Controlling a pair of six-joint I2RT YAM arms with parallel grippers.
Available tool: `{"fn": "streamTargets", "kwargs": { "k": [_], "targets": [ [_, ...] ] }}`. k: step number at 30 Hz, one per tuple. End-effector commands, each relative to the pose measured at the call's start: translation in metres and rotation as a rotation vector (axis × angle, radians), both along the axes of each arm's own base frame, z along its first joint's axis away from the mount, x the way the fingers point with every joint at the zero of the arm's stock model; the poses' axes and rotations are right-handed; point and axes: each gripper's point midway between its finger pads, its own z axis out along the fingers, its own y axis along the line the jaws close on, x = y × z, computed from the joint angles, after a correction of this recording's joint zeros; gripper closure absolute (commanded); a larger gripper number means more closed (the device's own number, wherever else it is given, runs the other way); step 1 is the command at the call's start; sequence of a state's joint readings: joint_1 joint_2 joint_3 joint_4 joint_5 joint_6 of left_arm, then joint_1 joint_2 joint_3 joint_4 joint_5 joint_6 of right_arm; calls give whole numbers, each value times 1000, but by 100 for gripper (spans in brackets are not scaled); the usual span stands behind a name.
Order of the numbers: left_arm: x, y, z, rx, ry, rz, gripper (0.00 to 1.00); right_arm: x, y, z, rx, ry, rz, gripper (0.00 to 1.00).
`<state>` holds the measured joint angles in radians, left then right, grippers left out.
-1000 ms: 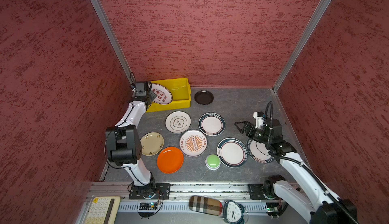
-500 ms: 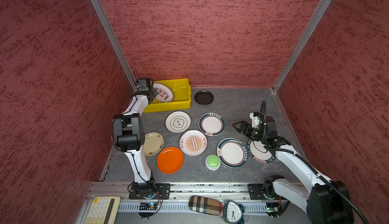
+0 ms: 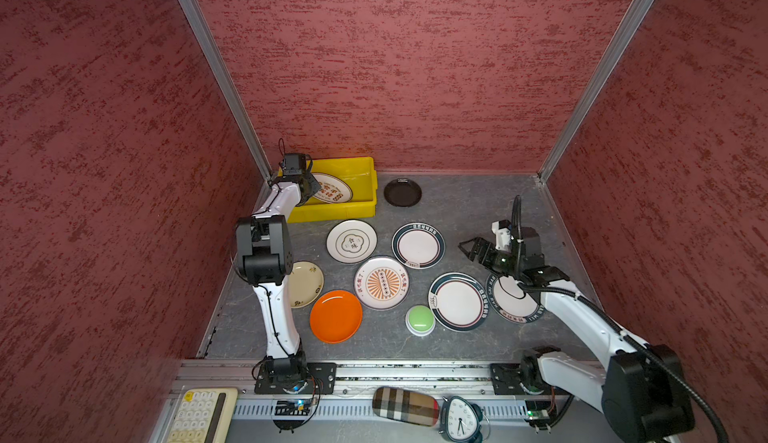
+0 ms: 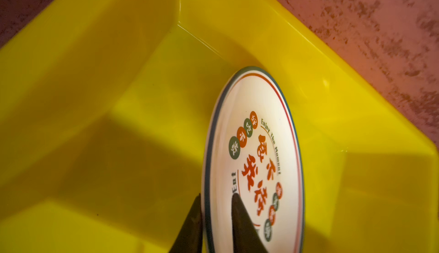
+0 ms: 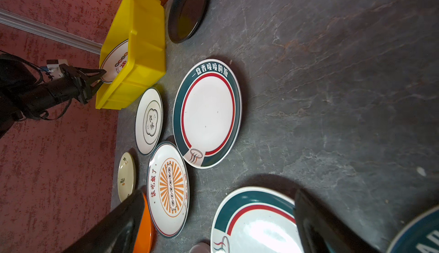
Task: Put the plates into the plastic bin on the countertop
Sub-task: 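Carry the plate with the left gripper into the yellow bin and release, then withdraw the left gripper from the bin while the right gripper moves to the green-rimmed plate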
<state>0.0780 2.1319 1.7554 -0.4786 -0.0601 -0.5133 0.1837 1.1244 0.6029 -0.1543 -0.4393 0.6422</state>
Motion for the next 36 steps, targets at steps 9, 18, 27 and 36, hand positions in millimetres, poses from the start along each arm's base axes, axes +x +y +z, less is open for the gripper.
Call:
{"fn": "streamTargets", "kwargs": {
  "k": [9, 18, 27, 36],
  "targets": [
    [10, -15, 35, 51, -58, -107, 16, 12, -1, 13, -27, -35, -7, 1],
    [-28, -42, 99, 141, -191, -157, 1, 11, 2, 10, -21, -19, 12, 1],
    [-117, -70, 121, 85, -246, -179, 1, 7, 5, 14, -56, -25, 96, 1],
    [-201, -104, 82, -124, -205, -253, 1, 4, 7, 6, -28, 64, 154, 1]
  ]
}}
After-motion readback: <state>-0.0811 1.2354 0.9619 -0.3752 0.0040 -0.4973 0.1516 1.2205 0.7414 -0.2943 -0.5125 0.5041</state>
